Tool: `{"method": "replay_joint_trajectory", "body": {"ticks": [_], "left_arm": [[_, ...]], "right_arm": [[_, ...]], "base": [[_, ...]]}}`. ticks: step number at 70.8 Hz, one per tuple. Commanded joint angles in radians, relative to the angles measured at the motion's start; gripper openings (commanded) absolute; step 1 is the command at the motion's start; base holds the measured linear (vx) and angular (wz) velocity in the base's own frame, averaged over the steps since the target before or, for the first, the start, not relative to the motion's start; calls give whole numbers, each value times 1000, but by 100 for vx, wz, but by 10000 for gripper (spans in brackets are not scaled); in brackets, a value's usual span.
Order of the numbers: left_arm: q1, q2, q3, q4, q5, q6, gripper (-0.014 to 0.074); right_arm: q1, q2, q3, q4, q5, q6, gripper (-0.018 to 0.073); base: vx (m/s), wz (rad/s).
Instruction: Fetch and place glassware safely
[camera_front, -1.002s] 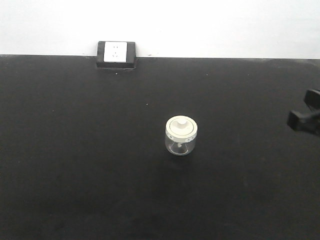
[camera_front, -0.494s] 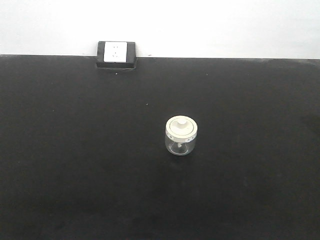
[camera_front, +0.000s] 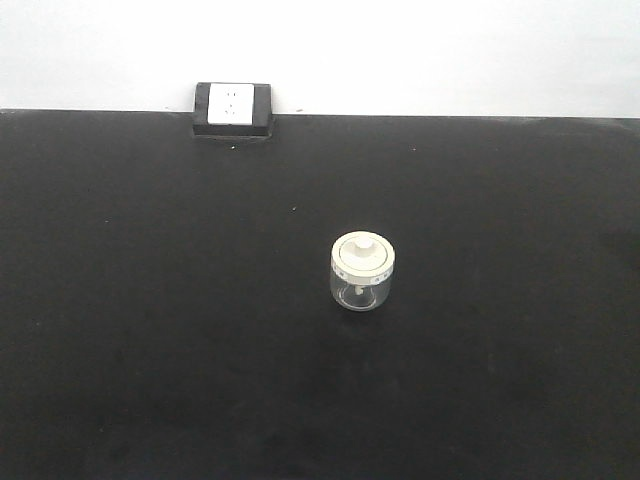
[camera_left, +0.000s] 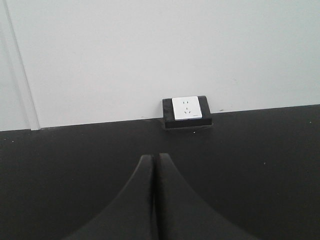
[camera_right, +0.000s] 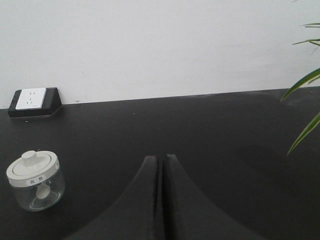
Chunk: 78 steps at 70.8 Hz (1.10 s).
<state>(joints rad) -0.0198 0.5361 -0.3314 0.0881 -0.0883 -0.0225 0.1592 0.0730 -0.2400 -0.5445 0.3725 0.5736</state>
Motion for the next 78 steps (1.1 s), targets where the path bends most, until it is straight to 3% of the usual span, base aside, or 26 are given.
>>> {"method": "replay_joint_trajectory", "body": {"ticks": [1,71,78], "left_arm": [[-7,8,-27,-5,-73,-6,-7],[-7,3,-27,-4,-71,-6,-7],[-7,-44,-27,-4,-4,-6,-7]], "right_arm": [[-5,11,-26,-17,-47,-7,-3],[-5,11,-26,-17,-47,-7,-3],[-5,11,-26,-17,-47,-7,-3]], "base": [[0,0],[0,0],[0,0]]}}
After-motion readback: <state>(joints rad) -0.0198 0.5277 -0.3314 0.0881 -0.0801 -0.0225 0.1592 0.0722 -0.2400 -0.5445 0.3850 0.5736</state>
